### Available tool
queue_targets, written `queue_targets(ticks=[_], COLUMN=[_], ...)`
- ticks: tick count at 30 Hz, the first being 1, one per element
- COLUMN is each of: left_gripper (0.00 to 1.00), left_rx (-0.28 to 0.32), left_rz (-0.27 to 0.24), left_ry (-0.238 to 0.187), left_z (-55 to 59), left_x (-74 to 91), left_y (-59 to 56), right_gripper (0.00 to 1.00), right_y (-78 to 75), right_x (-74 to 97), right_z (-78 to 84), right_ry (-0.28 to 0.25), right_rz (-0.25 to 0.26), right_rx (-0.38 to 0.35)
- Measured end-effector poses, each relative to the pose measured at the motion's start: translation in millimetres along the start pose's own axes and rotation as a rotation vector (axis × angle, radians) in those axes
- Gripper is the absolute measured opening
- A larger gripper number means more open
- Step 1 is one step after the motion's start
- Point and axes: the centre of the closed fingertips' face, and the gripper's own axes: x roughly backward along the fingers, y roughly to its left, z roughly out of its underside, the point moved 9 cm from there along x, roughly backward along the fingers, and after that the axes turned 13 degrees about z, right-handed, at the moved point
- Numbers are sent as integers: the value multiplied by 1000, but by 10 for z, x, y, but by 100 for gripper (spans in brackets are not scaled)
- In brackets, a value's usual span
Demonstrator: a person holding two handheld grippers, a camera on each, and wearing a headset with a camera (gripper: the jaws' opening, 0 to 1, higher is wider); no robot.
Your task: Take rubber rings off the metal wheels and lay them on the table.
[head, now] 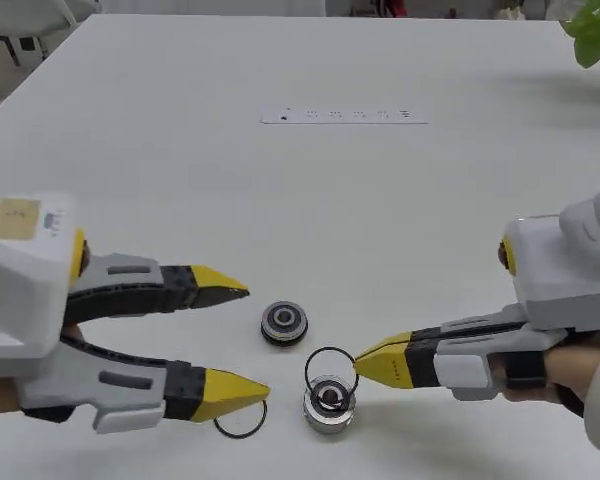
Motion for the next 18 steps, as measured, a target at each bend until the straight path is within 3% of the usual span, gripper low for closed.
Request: queue_targets(ticks=[4, 8, 18], left_gripper=[61, 75, 96], left_rx=[21, 37, 104], left_rz=[-40, -62, -150], left_ry=[-19, -25, 10], left_z=[-4, 13, 260], left_x=[181, 329, 581], left_y=[-17, -74, -206], right_gripper=[0, 0, 0], right_y=[10, 37, 165], right_x=[32, 54, -2], right_z=[-49, -111, -283], right_ry=[-2, -3, -16], right_rz=[1, 8, -24], right_rx=[15, 53, 89])
